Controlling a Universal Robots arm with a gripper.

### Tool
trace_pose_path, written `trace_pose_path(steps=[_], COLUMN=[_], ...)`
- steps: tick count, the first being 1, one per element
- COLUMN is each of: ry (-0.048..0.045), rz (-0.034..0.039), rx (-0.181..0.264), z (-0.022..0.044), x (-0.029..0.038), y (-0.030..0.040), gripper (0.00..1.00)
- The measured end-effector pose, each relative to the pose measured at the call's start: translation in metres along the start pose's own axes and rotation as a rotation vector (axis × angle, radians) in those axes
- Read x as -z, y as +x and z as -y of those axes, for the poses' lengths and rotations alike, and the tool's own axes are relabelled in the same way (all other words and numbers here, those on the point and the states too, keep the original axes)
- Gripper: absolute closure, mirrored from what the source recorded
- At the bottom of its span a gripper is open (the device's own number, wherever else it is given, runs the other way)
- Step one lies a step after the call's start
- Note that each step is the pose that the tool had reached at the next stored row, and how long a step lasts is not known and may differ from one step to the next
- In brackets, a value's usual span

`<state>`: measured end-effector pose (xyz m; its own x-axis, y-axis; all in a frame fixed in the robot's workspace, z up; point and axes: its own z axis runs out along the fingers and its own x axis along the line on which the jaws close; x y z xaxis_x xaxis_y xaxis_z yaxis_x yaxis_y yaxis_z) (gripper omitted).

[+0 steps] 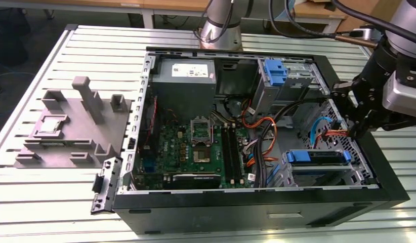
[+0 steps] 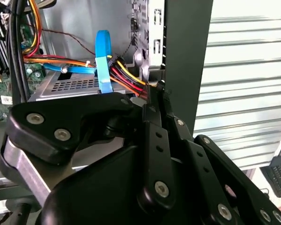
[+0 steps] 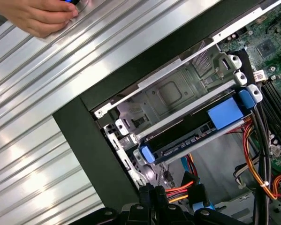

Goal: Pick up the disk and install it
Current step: 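Insert the first disk wire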

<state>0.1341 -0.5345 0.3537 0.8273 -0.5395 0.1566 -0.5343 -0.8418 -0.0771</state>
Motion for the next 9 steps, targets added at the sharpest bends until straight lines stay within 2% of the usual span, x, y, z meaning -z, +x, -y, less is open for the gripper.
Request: trace_pose_path(steps=[9], ry=[-0.0258], rz=[-0.0126], rx=[-0.16], z=[0.0], x=[0.0001], y=[0.0], gripper=[0.84])
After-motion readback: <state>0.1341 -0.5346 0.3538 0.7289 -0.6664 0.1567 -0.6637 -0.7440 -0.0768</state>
